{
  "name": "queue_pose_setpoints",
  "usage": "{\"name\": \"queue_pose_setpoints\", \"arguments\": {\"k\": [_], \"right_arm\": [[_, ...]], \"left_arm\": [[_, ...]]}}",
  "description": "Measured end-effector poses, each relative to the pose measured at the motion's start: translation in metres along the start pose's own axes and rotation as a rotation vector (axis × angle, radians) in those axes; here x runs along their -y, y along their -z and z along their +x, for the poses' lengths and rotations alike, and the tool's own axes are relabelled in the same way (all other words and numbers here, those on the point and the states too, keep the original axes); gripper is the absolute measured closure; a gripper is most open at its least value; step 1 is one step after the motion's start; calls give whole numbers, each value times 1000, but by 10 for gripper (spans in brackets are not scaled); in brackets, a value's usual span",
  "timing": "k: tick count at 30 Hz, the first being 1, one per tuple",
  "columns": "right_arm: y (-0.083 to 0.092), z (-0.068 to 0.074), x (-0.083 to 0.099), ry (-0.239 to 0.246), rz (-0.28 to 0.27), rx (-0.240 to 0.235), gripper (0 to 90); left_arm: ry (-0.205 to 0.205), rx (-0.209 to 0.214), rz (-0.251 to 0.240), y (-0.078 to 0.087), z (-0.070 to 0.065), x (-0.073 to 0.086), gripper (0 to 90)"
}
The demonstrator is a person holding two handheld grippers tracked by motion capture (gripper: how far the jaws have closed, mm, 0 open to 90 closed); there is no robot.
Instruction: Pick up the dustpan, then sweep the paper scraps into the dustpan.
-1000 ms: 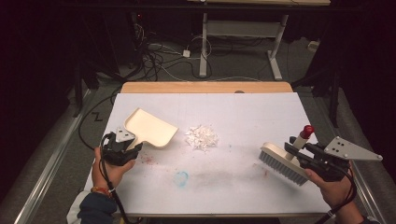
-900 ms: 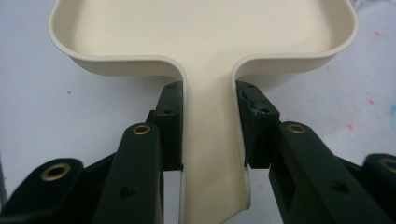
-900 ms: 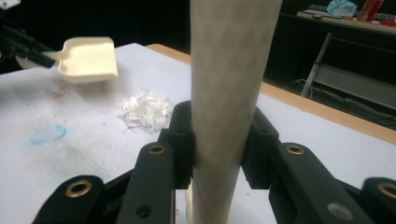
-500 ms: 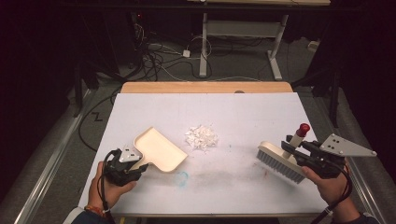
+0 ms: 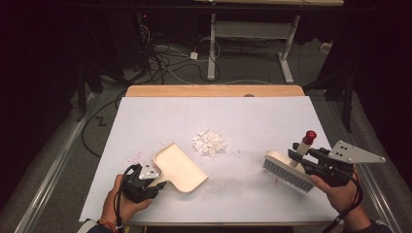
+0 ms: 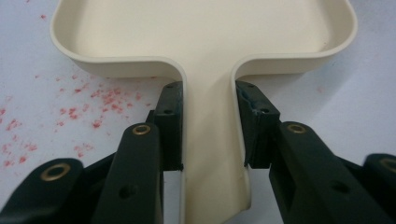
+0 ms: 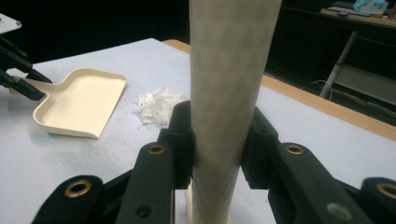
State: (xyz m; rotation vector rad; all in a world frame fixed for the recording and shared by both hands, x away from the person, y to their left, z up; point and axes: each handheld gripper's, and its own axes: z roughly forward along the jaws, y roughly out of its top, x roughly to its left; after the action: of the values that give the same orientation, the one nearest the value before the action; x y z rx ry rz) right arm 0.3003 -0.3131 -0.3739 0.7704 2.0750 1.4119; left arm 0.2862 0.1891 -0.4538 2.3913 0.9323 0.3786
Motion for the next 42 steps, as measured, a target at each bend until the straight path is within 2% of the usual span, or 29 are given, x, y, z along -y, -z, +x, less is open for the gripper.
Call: {"name": "queue_pose_setpoints", "arguments": {"k": [6,10,16,19,22,23,27,28,29,32,36,37,38,39,40,41,42], "right_arm": [[-9,3,0,0,13,-9,699],[-14,3,2,-9,14,-31,699],[-22,5,0,-6,11,-24,699],[-34,4,-9,-47,-15,-33,699],[-50,6,-18,-10,-21,-18,699],[-50,6,-18,-10,-21,-18,699],[-91,-2,-36,-3,-76,11,699],[-91,-2,-36,-3,-76,11,699],[-110,-8,-43,-14,-72,35,699],[-134,-15,-53,-13,-64,69,699],[-166,-22,-61,-42,-38,90,699],[-174,-23,-62,-41,-30,98,700],[-174,-23,-62,-41,-30,98,700],[-191,-24,-65,-30,-7,112,700],[-191,-24,-65,-30,-7,112,700],[-206,-24,-68,-26,2,128,700],[-213,-24,-70,-28,4,135,699]], "left_arm": [[0,4,6,0,0,0,639],[3,7,6,0,1,0,639],[15,18,8,-2,1,-1,639],[19,26,11,-3,3,-1,639],[26,31,14,-4,4,-1,638],[26,31,14,-4,4,-1,638],[28,38,21,-5,5,-1,638],[28,38,21,-5,5,-1,638],[27,37,21,-5,5,-1,638],[26,36,25,-6,5,-1,638],[32,43,35,-8,6,-2,638],[32,43,35,-8,6,-2,638],[35,43,32,-7,6,-2,638],[33,42,35,-7,6,-3,638],[32,41,34,-6,7,-3,638],[35,44,31,-7,7,-3,638],[38,45,33,-7,7,-3,638]]}}
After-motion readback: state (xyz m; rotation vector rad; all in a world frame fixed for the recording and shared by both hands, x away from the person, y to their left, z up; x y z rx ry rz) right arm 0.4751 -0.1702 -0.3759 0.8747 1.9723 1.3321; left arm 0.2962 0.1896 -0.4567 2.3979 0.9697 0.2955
